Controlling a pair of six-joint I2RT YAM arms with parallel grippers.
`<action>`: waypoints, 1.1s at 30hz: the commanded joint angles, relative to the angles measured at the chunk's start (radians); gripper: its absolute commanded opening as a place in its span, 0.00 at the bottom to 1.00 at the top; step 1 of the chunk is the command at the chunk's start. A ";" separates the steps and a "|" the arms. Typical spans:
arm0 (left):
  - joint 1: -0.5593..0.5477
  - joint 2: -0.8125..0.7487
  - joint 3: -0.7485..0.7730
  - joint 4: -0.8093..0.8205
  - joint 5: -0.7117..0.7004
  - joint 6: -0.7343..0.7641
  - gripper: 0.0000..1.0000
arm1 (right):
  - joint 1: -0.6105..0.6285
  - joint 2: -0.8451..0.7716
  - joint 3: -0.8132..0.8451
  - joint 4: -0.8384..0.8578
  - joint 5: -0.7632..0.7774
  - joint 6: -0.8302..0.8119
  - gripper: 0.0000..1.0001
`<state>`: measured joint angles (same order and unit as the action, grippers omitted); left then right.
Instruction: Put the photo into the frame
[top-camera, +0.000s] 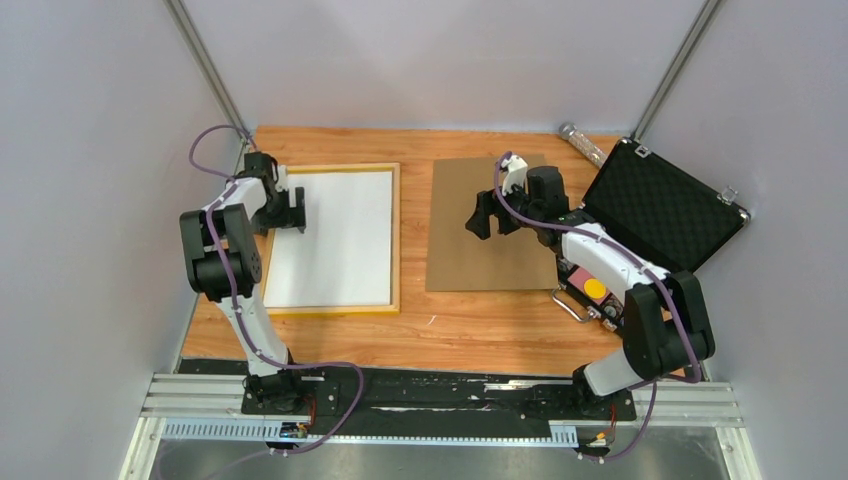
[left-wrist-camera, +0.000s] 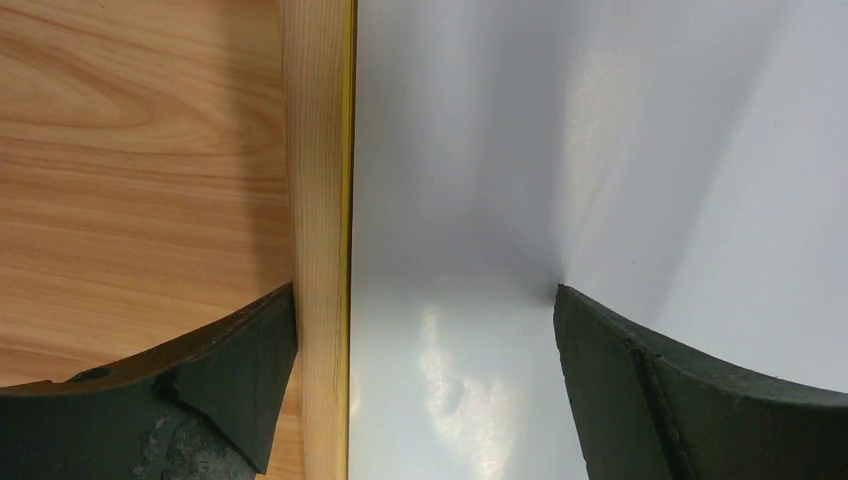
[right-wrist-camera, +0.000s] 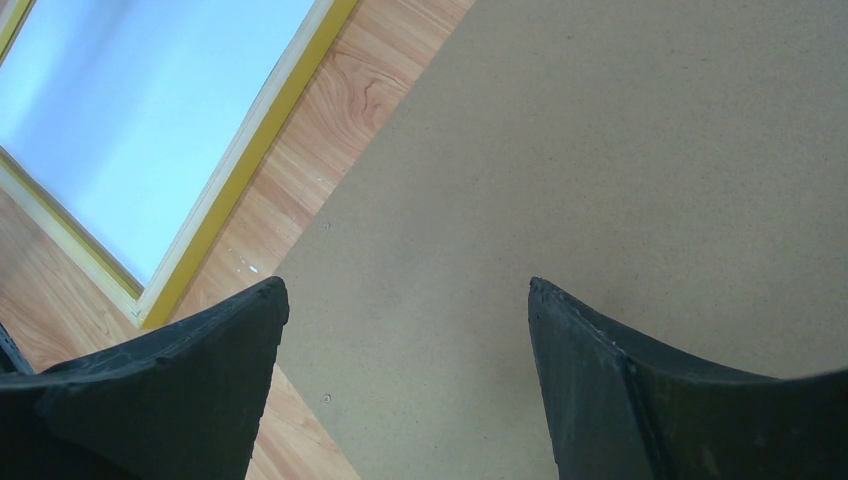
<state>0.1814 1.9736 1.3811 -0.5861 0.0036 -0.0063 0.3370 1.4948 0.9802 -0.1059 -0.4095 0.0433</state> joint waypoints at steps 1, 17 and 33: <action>-0.021 -0.037 -0.020 -0.011 -0.020 -0.023 1.00 | -0.016 0.010 -0.002 0.041 -0.034 0.021 0.87; -0.091 -0.047 -0.011 -0.002 -0.070 -0.020 1.00 | -0.023 0.025 -0.002 0.041 -0.040 0.021 0.87; -0.160 -0.048 -0.023 -0.010 -0.010 -0.054 1.00 | -0.028 0.039 -0.001 0.040 -0.028 0.015 0.87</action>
<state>0.0650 1.9598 1.3712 -0.5858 -0.0494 -0.0399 0.3172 1.5360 0.9783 -0.1070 -0.4297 0.0582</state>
